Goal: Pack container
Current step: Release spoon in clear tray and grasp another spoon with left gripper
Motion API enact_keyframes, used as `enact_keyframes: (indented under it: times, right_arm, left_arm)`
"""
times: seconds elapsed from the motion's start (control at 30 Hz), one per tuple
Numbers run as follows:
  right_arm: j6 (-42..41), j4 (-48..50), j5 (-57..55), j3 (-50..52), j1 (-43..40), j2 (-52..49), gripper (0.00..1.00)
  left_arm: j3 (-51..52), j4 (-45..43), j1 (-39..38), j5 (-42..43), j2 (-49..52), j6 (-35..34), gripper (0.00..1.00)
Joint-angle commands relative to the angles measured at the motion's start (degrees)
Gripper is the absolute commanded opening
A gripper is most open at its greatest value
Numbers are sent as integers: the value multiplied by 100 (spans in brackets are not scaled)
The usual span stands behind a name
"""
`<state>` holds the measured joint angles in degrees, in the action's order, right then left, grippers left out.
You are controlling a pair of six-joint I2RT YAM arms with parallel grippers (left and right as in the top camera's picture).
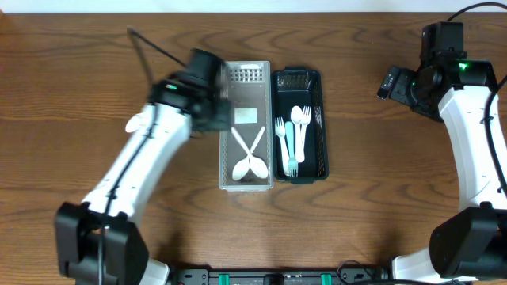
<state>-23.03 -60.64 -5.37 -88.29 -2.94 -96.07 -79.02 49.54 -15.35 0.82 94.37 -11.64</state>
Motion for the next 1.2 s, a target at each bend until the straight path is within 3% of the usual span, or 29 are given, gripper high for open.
enact_keyframes:
  times: [0.0,0.2,0.3,0.43,0.67,1.03,1.13,1.17]
  right_arm:
    - [-4,-7,-22,-4,0,-17,99]
    - [-2,-7,-24,-4,0,-17,99]
    - [-4,0,-24,-4,0,-17,99]
    - [-4,13,-24,-4,0,-17,99]
    - [-4,22,-26,-4,0,-17,99]
    - [-4,20,-46,-4,0,-17,99]
    - [-4,20,-46,-4,0,-17,99]
    - [-4,20,-48,-4,0,-17,99]
  left_arm:
    - [-46,42,579,-691,57,820,63]
    - [-4,31,1397,-638,623,1097,64]
    - [-4,15,1631,-420,981,1681,63]
    - [-4,17,1731,-234,1366,2352,58]
    - [-4,-35,1727,-22,1906,2957,58]
    - [4,-275,1727,186,2385,2868,58]
    - [4,-319,1727,391,2463,2736,52]
    - [4,-330,1727,393,2487,2671,46]
